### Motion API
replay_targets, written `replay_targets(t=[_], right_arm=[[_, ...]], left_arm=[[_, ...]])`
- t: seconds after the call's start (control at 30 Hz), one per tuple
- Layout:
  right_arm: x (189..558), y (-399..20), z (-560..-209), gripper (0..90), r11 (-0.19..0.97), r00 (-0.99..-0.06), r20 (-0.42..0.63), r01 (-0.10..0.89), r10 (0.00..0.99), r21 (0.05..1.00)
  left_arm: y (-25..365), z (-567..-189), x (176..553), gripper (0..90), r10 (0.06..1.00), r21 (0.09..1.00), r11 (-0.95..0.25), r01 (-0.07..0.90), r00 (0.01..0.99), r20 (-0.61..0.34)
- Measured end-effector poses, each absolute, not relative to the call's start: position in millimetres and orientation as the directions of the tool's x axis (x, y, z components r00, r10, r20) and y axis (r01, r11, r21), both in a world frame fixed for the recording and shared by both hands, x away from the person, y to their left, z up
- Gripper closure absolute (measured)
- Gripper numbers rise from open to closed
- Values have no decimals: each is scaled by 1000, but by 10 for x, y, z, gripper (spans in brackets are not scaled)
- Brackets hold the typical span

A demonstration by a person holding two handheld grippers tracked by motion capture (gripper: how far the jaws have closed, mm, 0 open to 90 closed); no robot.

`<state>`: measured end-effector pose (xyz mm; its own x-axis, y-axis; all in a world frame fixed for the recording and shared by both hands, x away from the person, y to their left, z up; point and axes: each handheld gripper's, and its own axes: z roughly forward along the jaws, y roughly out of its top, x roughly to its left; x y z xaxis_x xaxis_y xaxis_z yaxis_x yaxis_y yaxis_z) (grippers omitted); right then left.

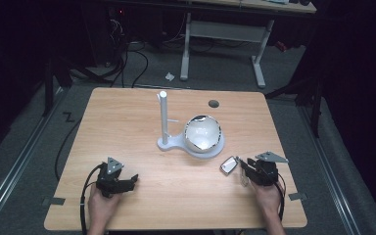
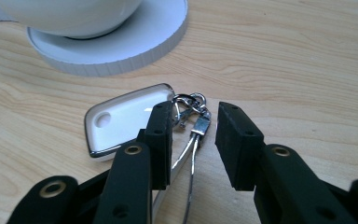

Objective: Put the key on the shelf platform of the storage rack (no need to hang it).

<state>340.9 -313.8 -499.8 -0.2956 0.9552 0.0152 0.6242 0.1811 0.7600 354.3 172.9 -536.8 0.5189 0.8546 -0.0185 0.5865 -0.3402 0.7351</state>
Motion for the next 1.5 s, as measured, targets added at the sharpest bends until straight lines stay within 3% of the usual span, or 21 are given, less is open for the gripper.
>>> replay_targets(t=[0.83, 1.33, 1.5], right_arm=[[3638, -3150, -5183, 681, 140, -253, 52, 683, 966, 717], [3666, -3111, -5234, 812, 189, -262, -2, 691, 965, 698], [3655, -3110, -5225, 818, 196, -261, -17, 679, 965, 707]], left_arm=[[1730, -5368, 3543, 201, 854, 735, -341, 586, 519, -18], [1730, -5368, 3543, 201, 854, 735, -341, 586, 519, -18], [1730, -5368, 3543, 201, 854, 735, -341, 586, 519, -18]])
